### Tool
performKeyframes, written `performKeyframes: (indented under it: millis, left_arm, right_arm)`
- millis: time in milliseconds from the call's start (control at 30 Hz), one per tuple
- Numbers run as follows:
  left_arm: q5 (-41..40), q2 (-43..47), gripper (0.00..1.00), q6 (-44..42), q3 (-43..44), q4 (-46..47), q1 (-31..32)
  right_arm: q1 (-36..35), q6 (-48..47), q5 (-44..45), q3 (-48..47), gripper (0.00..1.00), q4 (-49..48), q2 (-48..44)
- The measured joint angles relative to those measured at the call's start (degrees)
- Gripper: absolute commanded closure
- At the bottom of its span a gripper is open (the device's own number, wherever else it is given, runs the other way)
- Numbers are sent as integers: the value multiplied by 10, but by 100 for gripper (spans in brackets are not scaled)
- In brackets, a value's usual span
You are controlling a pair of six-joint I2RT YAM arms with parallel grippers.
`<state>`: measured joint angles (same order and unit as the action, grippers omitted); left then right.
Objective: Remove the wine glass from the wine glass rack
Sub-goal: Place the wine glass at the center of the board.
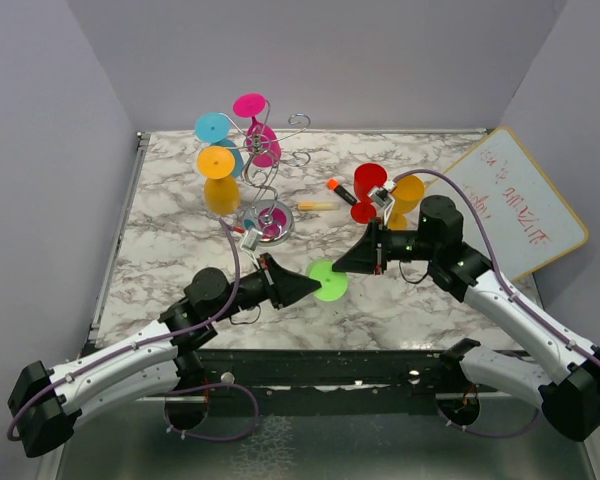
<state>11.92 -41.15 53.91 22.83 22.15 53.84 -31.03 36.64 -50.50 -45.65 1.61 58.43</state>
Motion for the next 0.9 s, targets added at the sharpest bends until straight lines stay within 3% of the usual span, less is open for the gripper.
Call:
performKeyframes:
  millis: [267,367,467,600,733,900]
  left_arm:
    - [1,10,87,-5,-2,3,0]
    - [10,1,89,-11,-1,9,0]
    - [22,-10,100,-17,2,10,0]
    - [25,-17,100,-23,3,9,-1]
    - [26,-17,100,-26,3,4,-1]
    - [27,-15,100,-39,3,0,-1]
  right_arm:
    - [0,23,-15,8,97,-35,1]
    - [0,24,-17,8,96,-36,1]
    - [0,24,-19,11,95,-36,1]
    - [0,16,-16,12,92,-30,1]
    - [0,8,-14,12,86,-19,1]
    - [0,5,2,10,68,-3,1]
